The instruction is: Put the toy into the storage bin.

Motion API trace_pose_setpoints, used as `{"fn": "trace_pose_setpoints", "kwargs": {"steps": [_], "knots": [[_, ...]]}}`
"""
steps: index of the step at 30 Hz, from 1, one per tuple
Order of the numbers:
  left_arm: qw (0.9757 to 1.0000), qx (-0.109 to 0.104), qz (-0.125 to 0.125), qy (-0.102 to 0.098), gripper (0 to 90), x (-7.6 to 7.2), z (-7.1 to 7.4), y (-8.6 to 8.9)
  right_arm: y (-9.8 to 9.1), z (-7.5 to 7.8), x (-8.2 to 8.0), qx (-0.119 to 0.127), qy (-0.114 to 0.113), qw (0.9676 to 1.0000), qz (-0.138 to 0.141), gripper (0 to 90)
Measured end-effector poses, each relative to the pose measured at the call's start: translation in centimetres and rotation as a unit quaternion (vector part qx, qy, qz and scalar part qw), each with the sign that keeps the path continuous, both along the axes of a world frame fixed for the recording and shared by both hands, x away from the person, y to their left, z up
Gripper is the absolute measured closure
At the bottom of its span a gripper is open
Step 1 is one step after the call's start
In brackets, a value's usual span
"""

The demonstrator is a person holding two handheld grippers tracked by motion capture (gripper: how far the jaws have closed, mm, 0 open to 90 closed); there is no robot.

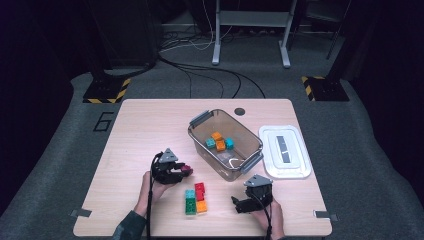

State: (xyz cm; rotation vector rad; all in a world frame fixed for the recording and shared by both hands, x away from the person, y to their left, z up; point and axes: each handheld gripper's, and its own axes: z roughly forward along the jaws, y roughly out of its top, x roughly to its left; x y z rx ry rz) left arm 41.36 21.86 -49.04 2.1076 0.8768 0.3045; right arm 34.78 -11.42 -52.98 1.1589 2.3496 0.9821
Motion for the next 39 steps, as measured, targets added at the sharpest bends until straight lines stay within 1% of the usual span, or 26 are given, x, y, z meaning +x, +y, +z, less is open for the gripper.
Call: {"fn": "trace_pose_setpoints", "kwargs": {"steps": [1,2,3,4,5,8,9,10,12,13,14,15,16,19,20,21,22,23,25,26,31,39], "knots": [[1.0,-0.003,0.001,0.001,58.7,0.0,0.1,0.1,0.0,0.0,0.0,0.002,0.0,1.0,-0.003,0.0],[1.0,-0.002,0.002,-0.001,58.7,0.0,0.4,0.2,0.0,0.0,0.0,-0.001,0.0,1.0,-0.001,0.0],[1.0,-0.001,0.003,-0.008,58.7,0.0,0.6,0.3,0.0,0.0,0.0,-0.001,0.0,1.0,-0.001,0.0],[1.0,0.004,0.002,-0.006,58.7,0.0,0.8,0.4,0.0,0.0,0.0,-0.001,0.0,1.0,-0.001,0.0],[1.0,0.0,0.005,-0.005,58.7,0.0,0.9,0.4,0.0,0.0,0.0,-0.001,0.0,1.0,-0.001,0.0],[0.9999,0.001,0.006,-0.009,58.7,0.1,1.1,0.6,0.0,0.0,0.0,-0.001,0.0,1.0,-0.001,0.0],[0.9999,0.007,0.005,-0.008,58.7,0.1,1.3,0.7,0.0,0.0,0.0,-0.001,0.0,1.0,-0.002,0.0],[1.0,0.004,0.007,-0.006,58.7,0.1,1.4,0.7,0.0,0.0,0.0,0.0,0.0,1.0,-0.002,0.0],[0.9999,0.006,0.005,-0.009,58.7,0.2,1.7,0.9,0.0,0.0,0.0,-0.001,0.0,1.0,-0.001,0.0],[0.9999,0.009,0.006,-0.007,58.7,0.2,1.9,1.0,0.0,0.0,0.0,-0.001,0.0,1.0,-0.002,0.0],[0.9998,0.009,0.007,-0.014,58.7,0.2,2.0,0.9,0.0,0.0,0.0,0.0,0.0,1.0,-0.002,0.0],[0.9998,0.014,0.005,-0.012,58.7,0.2,2.3,1.0,0.0,0.0,0.0,0.0,-0.001,1.0,-0.002,0.0],[0.9998,0.012,0.006,-0.013,58.7,0.2,2.5,1.0,0.0,0.0,0.0,0.002,0.0,1.0,-0.005,0.0],[0.9997,0.016,0.009,-0.018,58.7,0.2,3.3,1.2,0.0,0.0,0.0,0.0,-0.001,1.0,-0.003,0.0],[0.9996,0.014,0.009,-0.023,58.7,0.2,3.6,1.2,0.0,0.0,0.0,-0.002,-0.001,1.0,0.0,0.0],[0.9995,0.018,0.01,-0.023,58.7,0.2,3.9,1.3,0.0,0.0,0.0,0.001,0.0,1.0,-0.004,0.0],[0.9994,0.018,0.01,-0.026,58.7,0.3,4.2,1.3,0.0,0.0,0.0,-0.002,-0.001,1.0,0.0,0.0],[0.9993,0.021,0.009,-0.029,58.7,0.3,4.5,1.3,0.0,0.0,0.0,-0.001,-0.001,1.0,-0.002,0.0],[0.9991,0.023,0.008,-0.034,58.7,0.4,5.1,1.3,0.0,0.0,0.0,0.001,0.0,1.0,-0.004,0.0],[0.9992,0.02,0.01,-0.034,58.7,0.4,5.4,1.3,0.0,0.0,0.0,0.001,0.0,1.0,-0.005,0.0],[0.9986,0.028,0.007,-0.045,58.7,0.8,6.6,1.3,0.1,0.0,0.0,0.001,0.0,1.0,-0.006,0.0],[0.9979,0.017,0.019,-0.06,58.7,1.6,8.5,1.4,0.1,0.0,0.0,0.001,0.0,1.0,-0.006,0.0]]}}
